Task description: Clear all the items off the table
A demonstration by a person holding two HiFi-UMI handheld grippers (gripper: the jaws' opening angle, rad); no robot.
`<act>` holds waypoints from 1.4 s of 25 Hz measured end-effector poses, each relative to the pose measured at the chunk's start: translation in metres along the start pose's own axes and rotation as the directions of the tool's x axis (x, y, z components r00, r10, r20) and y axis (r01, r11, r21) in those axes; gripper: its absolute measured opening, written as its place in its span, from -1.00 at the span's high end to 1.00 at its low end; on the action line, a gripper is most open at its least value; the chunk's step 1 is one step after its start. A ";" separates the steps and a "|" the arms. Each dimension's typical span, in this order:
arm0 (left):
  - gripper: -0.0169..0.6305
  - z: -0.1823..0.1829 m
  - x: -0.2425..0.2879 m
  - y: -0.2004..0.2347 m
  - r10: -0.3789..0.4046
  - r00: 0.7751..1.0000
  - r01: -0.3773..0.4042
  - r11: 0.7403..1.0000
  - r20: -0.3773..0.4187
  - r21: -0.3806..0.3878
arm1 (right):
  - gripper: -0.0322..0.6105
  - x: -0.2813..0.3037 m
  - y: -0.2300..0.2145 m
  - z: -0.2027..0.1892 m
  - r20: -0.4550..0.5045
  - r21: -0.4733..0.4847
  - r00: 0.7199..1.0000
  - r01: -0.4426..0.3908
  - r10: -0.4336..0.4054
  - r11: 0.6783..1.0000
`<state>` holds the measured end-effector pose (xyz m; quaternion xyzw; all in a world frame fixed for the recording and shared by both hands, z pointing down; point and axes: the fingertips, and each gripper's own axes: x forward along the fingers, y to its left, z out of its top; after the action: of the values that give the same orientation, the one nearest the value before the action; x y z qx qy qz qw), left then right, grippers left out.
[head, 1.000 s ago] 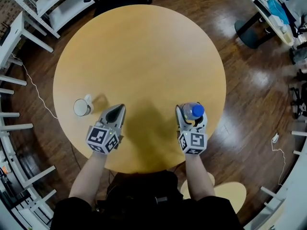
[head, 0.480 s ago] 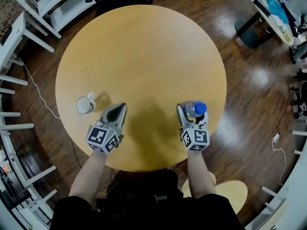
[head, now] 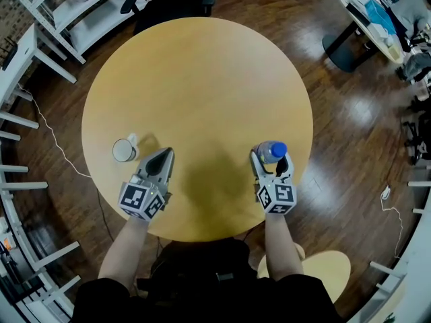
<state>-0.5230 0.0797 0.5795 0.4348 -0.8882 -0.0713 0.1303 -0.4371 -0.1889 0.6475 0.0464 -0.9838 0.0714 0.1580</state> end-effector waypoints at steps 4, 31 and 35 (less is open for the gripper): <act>0.95 0.004 -0.005 -0.005 -0.021 1.000 0.021 1.000 0.014 0.008 | -0.41 -0.010 0.000 0.002 0.000 0.011 1.000 0.014 -0.014 1.000; 0.95 0.086 -0.106 0.005 -0.054 0.966 0.047 0.998 0.254 0.034 | 0.89 -0.126 0.076 0.106 0.336 -0.019 0.930 0.163 -0.147 0.986; 0.95 0.101 -0.122 0.009 -0.033 0.955 0.025 0.999 0.296 0.029 | 0.89 -0.130 0.095 0.127 0.363 -0.047 0.928 0.109 -0.085 0.993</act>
<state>-0.4880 0.1828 0.4643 0.4338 -0.8920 -0.1266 -0.0107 -0.3641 -0.1056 0.4748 0.1019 -0.9944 0.0214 -0.0204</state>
